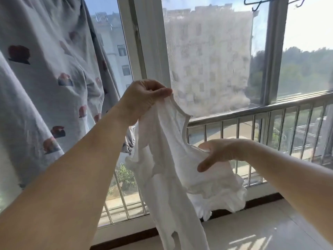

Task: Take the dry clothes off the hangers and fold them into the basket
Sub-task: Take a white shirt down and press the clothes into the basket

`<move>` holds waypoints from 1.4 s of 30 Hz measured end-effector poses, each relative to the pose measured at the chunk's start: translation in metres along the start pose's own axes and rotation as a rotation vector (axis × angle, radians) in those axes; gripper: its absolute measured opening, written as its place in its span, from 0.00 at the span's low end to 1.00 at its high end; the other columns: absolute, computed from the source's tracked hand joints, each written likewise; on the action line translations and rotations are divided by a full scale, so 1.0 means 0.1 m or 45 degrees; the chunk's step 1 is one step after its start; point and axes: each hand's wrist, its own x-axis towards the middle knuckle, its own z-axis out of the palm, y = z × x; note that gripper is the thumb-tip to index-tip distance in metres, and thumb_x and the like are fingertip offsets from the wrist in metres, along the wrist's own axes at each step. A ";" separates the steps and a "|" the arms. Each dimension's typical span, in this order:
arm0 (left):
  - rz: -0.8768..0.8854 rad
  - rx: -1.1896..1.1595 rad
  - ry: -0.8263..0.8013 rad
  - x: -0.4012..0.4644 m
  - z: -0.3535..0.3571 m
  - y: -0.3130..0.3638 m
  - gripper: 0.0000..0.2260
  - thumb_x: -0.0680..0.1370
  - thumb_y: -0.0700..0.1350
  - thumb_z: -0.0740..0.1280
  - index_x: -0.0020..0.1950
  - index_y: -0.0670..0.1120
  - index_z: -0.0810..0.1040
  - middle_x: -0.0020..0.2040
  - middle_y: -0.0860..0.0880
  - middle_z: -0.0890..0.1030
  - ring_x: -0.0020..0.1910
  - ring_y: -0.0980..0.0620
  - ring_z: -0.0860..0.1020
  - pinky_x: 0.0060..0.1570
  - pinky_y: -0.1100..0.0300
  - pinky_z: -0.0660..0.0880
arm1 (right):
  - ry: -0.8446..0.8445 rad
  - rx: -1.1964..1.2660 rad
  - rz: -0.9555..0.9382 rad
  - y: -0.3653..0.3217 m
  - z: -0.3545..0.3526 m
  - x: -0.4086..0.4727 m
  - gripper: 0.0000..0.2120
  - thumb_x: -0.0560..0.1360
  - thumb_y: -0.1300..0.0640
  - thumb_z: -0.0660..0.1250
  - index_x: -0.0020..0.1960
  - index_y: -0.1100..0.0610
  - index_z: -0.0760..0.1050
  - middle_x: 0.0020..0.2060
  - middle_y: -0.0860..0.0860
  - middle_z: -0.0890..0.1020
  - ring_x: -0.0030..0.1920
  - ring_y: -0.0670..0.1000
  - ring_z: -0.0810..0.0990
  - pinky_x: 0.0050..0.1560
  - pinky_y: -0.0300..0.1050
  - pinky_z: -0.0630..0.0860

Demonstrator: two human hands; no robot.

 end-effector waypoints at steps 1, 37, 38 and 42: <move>-0.005 -0.022 0.006 -0.02 0.03 -0.04 0.06 0.70 0.44 0.74 0.33 0.50 0.81 0.30 0.53 0.79 0.33 0.54 0.76 0.44 0.56 0.76 | 0.023 0.005 0.044 0.08 0.04 -0.01 0.19 0.66 0.53 0.76 0.54 0.54 0.76 0.46 0.49 0.83 0.47 0.49 0.82 0.49 0.41 0.78; -0.447 0.244 -0.378 -0.22 1.52 -1.45 0.10 0.74 0.38 0.69 0.34 0.47 0.76 0.32 0.50 0.75 0.33 0.53 0.71 0.32 0.64 0.67 | 0.775 -0.622 0.482 1.63 -0.06 -0.61 0.27 0.71 0.40 0.66 0.63 0.56 0.70 0.47 0.55 0.80 0.48 0.55 0.79 0.51 0.49 0.77; -0.447 0.225 -0.377 -0.23 1.60 -1.46 0.10 0.74 0.38 0.69 0.34 0.46 0.76 0.32 0.50 0.74 0.33 0.53 0.71 0.31 0.65 0.67 | 0.736 -0.584 0.529 1.68 -0.07 -0.65 0.25 0.71 0.42 0.69 0.60 0.57 0.72 0.44 0.54 0.78 0.46 0.54 0.77 0.48 0.47 0.76; -0.453 0.175 -0.393 -0.28 1.96 -1.41 0.08 0.75 0.41 0.69 0.36 0.44 0.77 0.34 0.47 0.75 0.33 0.52 0.71 0.29 0.65 0.67 | 0.756 -0.308 0.686 1.91 -0.07 -0.80 0.11 0.74 0.54 0.68 0.36 0.57 0.71 0.40 0.54 0.74 0.40 0.53 0.72 0.34 0.42 0.66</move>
